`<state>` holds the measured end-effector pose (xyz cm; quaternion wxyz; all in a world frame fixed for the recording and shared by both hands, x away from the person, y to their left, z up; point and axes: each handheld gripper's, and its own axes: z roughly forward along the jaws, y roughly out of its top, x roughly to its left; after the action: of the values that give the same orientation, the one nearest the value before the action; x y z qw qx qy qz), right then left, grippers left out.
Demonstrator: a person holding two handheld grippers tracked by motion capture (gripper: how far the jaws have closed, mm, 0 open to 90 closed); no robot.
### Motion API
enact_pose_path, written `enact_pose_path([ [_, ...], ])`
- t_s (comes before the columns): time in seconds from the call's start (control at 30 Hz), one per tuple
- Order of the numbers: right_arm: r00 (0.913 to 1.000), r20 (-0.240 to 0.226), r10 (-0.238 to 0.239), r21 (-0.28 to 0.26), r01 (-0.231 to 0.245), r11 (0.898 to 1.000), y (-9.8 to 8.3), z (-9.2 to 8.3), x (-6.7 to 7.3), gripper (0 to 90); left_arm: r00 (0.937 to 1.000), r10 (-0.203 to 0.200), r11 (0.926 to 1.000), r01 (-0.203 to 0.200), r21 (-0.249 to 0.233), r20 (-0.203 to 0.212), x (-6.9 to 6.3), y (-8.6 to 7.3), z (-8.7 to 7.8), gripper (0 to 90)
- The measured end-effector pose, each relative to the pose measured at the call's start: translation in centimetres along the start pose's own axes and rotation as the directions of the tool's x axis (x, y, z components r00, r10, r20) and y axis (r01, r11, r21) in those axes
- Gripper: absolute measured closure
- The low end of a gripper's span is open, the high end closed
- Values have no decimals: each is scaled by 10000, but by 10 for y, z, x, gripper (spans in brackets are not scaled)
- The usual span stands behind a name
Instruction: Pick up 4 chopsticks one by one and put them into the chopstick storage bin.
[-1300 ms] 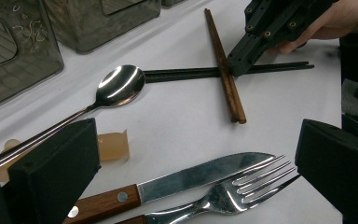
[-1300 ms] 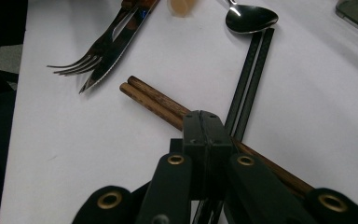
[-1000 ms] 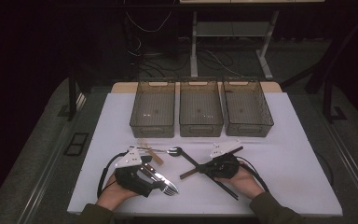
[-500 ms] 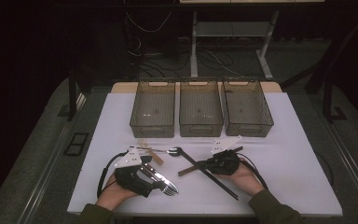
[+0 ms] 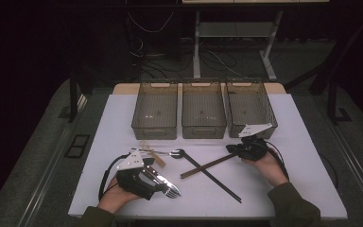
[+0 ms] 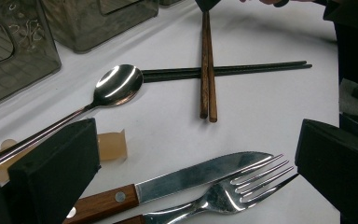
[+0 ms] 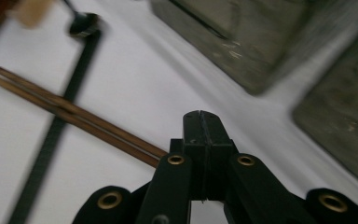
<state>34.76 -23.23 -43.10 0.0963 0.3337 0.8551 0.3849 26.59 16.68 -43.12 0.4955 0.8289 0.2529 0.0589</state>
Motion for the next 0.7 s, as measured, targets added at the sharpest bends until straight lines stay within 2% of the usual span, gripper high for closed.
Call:
enact_pose_path([
  [0.07,9998,160,109,73,-110,9999,-1,-1,-4,899,10000,-3,10000,3,3,4,0,0,0,0],
  [0.1,9985,480,252,233,-263,9994,-4,-2,-13,899,10000,-10,10000,10,29,1,0,0,0,0],
  [0.13,9977,600,321,263,-338,9991,-6,-2,-17,899,10000,-19,10000,19,21,4,0,0,0,0],
  [0.2,9969,671,411,269,-429,9987,-8,-3,-21,899,10000,-19,10000,19,29,10,0,0,0,0],
  [0.23,9942,912,573,377,-610,9974,-11,-4,-28,899,10000,-20,10000,20,14,10,0,0,0,0],
  [0.33,9906,1104,806,359,-850,9957,-14,-6,-34,899,10000,-11,10000,11,23,13,0,0,0,0],
  [0.7,9872,1393,780,783,-895,9929,-19,-2,-39,899,10000,-17,10000,16,46,45,0,0,0,0],
])
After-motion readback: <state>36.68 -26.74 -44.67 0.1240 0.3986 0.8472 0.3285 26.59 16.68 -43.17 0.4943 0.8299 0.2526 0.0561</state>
